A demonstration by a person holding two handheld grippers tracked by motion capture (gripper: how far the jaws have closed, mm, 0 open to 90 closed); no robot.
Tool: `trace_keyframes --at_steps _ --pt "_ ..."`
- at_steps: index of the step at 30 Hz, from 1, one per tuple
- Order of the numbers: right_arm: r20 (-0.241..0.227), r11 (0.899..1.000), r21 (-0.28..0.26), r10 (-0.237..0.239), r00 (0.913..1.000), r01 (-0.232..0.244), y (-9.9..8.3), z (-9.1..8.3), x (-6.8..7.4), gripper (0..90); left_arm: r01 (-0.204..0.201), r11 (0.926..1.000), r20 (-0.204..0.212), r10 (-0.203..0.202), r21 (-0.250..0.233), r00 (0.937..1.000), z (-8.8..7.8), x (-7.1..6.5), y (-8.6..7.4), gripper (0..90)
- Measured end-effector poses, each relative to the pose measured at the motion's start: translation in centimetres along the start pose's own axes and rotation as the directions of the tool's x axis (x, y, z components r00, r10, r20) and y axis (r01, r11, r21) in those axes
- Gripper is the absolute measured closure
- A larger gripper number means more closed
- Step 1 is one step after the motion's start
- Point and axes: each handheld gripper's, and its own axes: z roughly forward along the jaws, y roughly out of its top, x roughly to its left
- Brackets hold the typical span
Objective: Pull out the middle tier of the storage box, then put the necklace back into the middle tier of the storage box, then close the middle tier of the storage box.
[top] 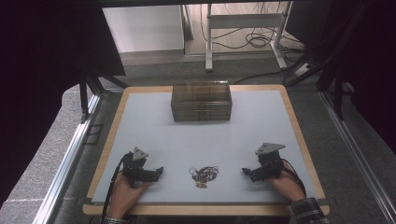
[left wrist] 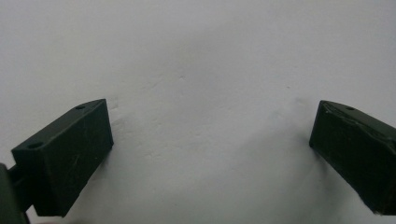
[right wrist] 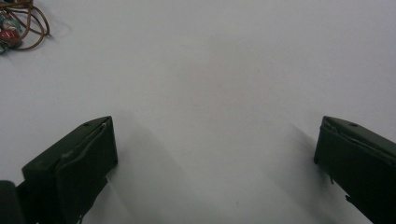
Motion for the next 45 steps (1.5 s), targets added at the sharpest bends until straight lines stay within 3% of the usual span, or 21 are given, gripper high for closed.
trace_keyframes --at_steps 45 --pt "-0.004 1.000 0.010 -0.004 1.0000 0.004 0.31 -0.21 0.16 2.8 0.003 1.0000 0.001 -0.003 -0.002 1.0000 0.00 0.00 -0.01 0.0"
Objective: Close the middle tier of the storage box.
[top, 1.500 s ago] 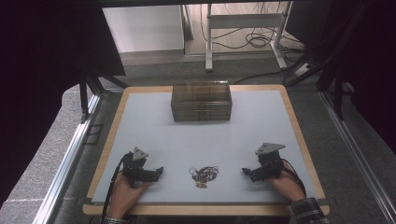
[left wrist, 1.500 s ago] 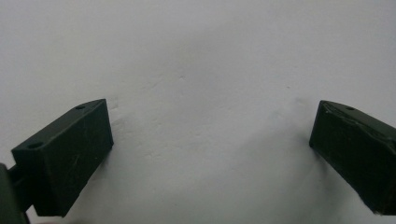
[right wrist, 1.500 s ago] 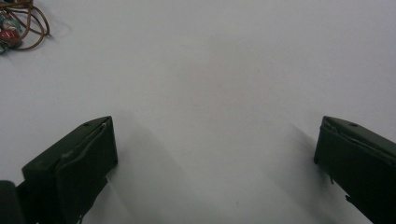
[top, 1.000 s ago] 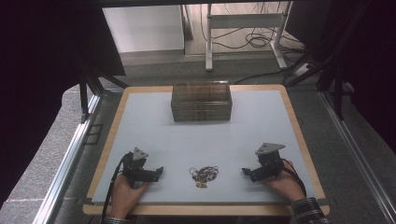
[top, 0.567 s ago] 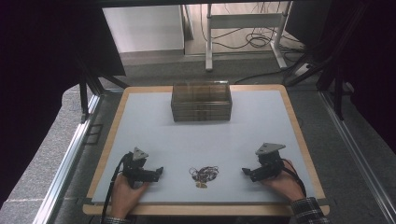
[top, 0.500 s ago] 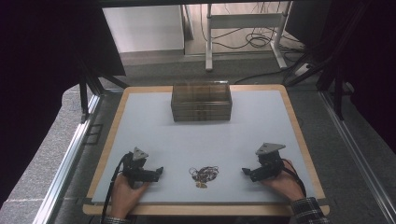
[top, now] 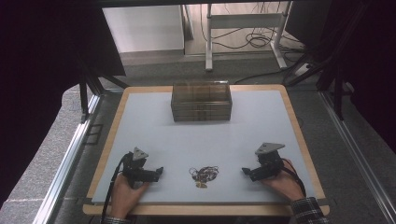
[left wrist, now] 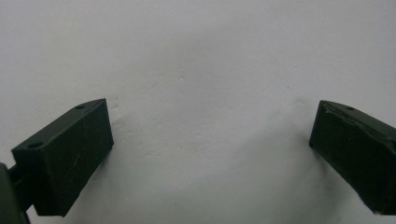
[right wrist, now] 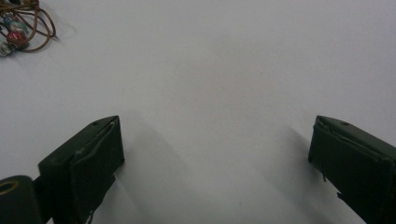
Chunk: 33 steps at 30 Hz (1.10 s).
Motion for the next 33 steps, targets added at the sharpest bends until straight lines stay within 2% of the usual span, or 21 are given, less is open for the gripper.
trace_keyframes --at_steps 15,33 --pt "-0.001 1.000 -0.009 -0.023 0.9997 0.023 0.5 -0.4 0.2 5.3 -0.003 1.0000 0.001 0.003 0.002 1.0000 0.0 0.0 0.0 0.0" --pt "-0.014 1.000 -0.004 -0.005 0.9999 0.005 1.4 -0.7 0.3 12.2 -0.007 1.0000 0.001 0.007 0.006 1.0000 0.0 0.1 0.0 0.0"
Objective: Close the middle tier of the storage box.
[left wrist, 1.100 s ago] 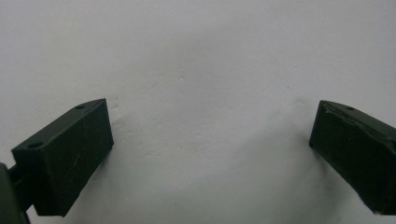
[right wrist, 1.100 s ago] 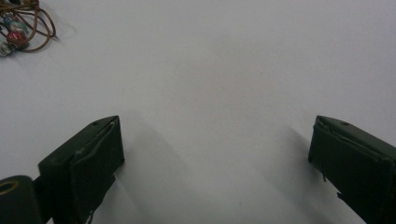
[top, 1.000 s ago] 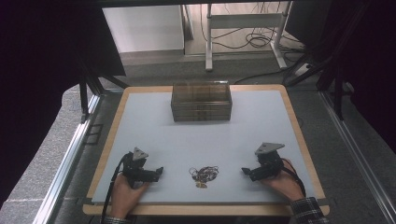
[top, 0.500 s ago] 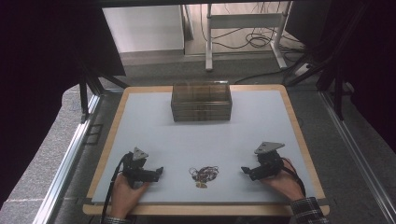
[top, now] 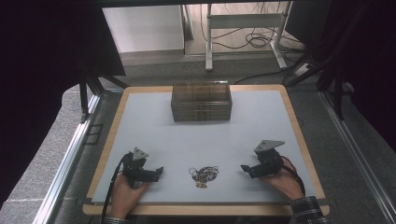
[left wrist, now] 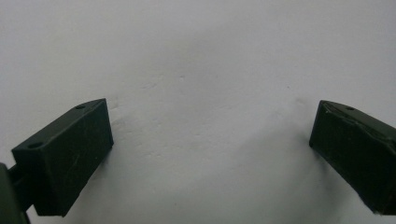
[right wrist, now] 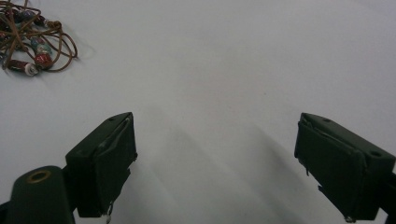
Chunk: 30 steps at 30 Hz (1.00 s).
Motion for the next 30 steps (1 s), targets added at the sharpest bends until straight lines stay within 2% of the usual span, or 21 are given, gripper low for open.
trace_keyframes --at_steps 6,15,18,30 --pt "0.004 1.000 0.018 -0.009 1.0000 0.009 0.3 0.1 0.2 14.2 0.000 1.0000 0.000 0.000 0.000 1.0000 0.0 0.0 0.0 0.0" --pt "0.006 0.999 -0.001 -0.039 0.9992 0.039 0.7 0.2 0.5 15.8 0.003 1.0000 0.000 -0.003 -0.002 1.0000 0.0 0.0 0.0 0.0" --pt "-0.009 0.998 -0.014 -0.057 0.9983 0.057 0.8 0.4 0.6 16.1 0.002 1.0000 0.000 -0.002 -0.002 1.0000 0.0 0.0 0.0 0.0" --pt "-0.013 0.998 -0.037 -0.057 0.9983 0.057 1.3 0.4 0.3 16.5 0.000 1.0000 0.000 0.000 0.000 1.0000 0.0 0.0 0.0 0.0"
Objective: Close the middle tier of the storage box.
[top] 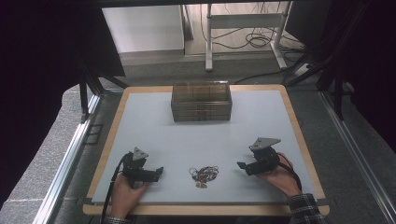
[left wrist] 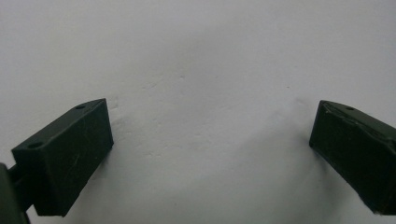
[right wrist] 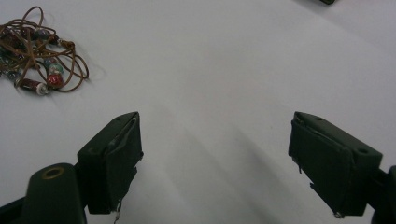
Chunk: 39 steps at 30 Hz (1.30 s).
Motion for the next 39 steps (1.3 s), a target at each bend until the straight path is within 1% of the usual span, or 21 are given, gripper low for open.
trace_keyframes --at_steps 8,13,14,24,33,39 --pt "0.002 1.000 0.006 -0.015 0.9999 0.015 0.5 0.2 -0.1 17.4 0.000 1.0000 0.000 0.000 0.000 1.0000 0.0 0.0 0.0 0.0" --pt "-0.003 1.000 0.008 -0.010 0.9999 0.010 0.9 0.3 -0.1 17.7 0.000 1.0000 0.000 0.000 -0.001 1.0000 0.0 0.0 0.0 0.0" --pt "-0.003 1.000 0.007 -0.018 0.9998 0.018 0.9 0.4 -0.1 17.7 0.001 1.0000 0.000 -0.001 -0.001 1.0000 0.0 0.0 0.0 0.0" --pt "-0.005 1.000 0.002 -0.031 0.9995 0.031 1.4 0.7 0.2 17.7 0.001 1.0000 0.000 -0.001 -0.001 1.0000 0.0 0.0 0.0 0.0" --pt "0.000 0.999 -0.007 -0.035 0.9994 0.035 2.0 0.8 0.2 19.1 0.001 1.0000 0.000 -0.001 -0.001 1.0000 0.0 0.0 0.0 0.0" --pt "0.005 0.999 -0.004 -0.035 0.9994 0.035 2.4 1.1 0.0 20.4 0.000 1.0000 0.000 0.000 0.000 1.0000 0.0 0.0 0.0 0.0"
